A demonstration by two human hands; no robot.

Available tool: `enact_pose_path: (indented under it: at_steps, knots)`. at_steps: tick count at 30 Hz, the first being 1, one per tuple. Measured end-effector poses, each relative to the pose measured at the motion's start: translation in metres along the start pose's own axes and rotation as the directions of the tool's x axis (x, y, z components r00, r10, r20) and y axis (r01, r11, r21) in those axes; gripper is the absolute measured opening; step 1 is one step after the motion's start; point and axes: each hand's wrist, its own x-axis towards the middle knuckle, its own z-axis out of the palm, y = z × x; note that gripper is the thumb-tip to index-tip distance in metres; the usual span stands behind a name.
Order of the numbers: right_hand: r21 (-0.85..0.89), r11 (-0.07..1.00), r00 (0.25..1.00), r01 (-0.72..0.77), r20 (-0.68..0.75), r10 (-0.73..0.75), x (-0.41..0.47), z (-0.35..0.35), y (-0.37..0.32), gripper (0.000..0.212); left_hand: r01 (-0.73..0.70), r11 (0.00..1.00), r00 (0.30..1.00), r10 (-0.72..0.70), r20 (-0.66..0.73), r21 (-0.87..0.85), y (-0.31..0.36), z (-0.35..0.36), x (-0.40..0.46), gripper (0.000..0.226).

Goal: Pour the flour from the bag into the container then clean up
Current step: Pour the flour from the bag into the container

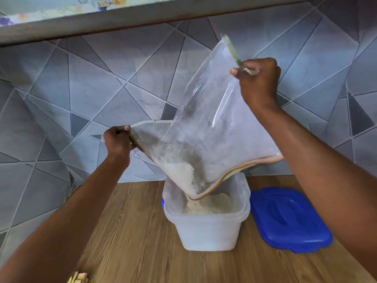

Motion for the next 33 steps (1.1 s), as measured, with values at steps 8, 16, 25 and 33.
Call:
enact_pose_path:
  at_steps: [8,16,25,33]
  knots:
    - [-0.020,1.000,0.999,0.016,0.045,-0.016,-0.004,-0.004,0.004,0.042,-0.030,0.999,0.999,0.029,0.031,0.045,0.009,0.006,0.002,0.042]
    - [-0.036,0.999,1.000,0.009,-0.002,-0.010,-0.003,-0.009,0.007,0.039,-0.017,0.997,1.000,0.016,0.009,0.071,0.014,0.004,0.005,0.042]
    - [-0.060,0.998,1.000,0.011,0.026,-0.010,-0.005,-0.016,0.003,0.041,-0.035,0.995,0.999,0.033,0.030,0.089,0.018,0.004,0.011,0.041]
    - [-0.091,0.996,1.000,0.017,0.010,-0.016,-0.005,-0.020,0.008,0.039,-0.070,0.987,0.998,0.070,0.010,0.145,0.031,0.000,0.016,0.028]
